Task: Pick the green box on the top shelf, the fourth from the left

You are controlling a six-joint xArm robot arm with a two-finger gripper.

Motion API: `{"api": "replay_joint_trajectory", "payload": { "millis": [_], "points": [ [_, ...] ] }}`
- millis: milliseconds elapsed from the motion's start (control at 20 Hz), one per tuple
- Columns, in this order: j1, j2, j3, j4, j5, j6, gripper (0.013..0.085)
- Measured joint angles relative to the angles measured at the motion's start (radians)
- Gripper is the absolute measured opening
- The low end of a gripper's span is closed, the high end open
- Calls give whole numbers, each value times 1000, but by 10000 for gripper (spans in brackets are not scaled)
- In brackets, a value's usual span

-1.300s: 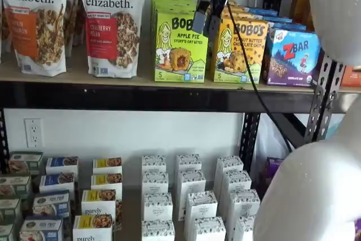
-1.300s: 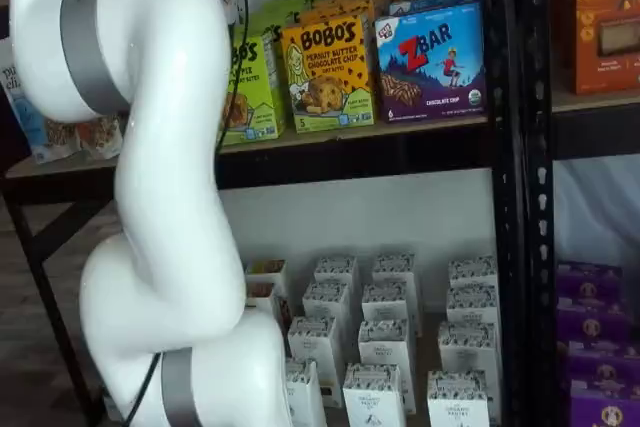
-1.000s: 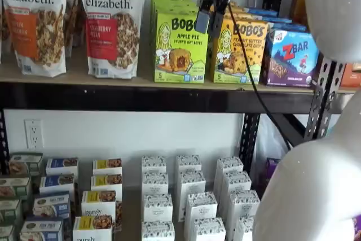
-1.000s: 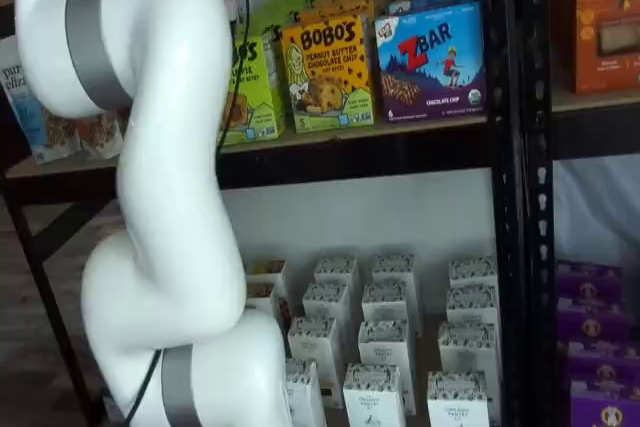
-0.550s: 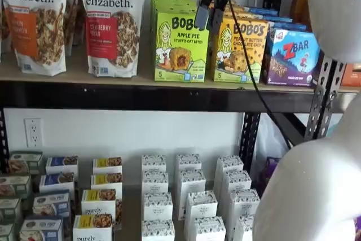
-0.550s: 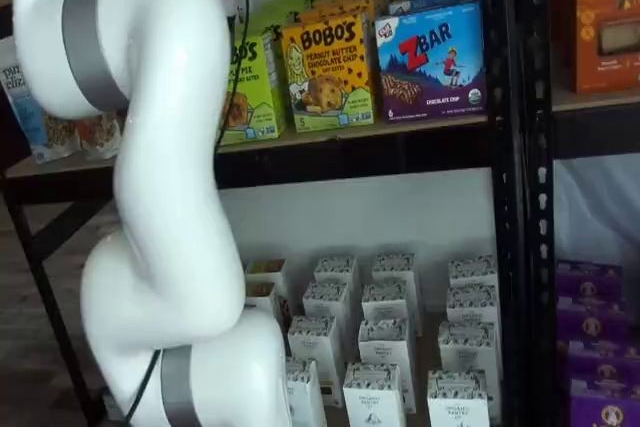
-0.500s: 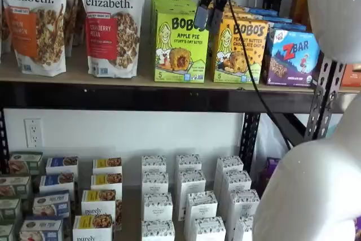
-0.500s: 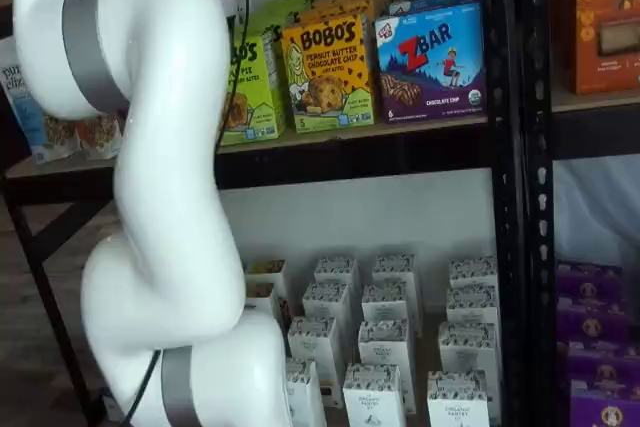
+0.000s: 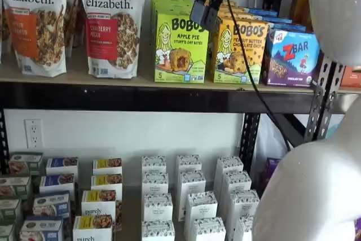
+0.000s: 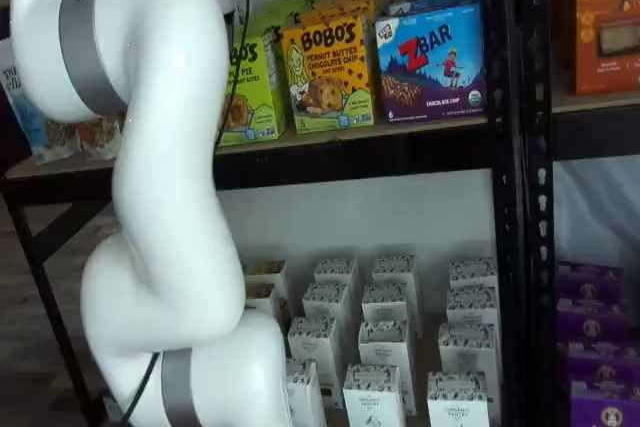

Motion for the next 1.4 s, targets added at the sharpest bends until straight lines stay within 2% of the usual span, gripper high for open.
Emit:
{"api": "replay_joint_trajectory", "payload": {
  "millis": [650, 1400],
  "points": [
    [-44, 25, -24, 63, -76, -31, 850],
    [-65, 75, -64, 72, -138, -54, 850]
  ]
}}
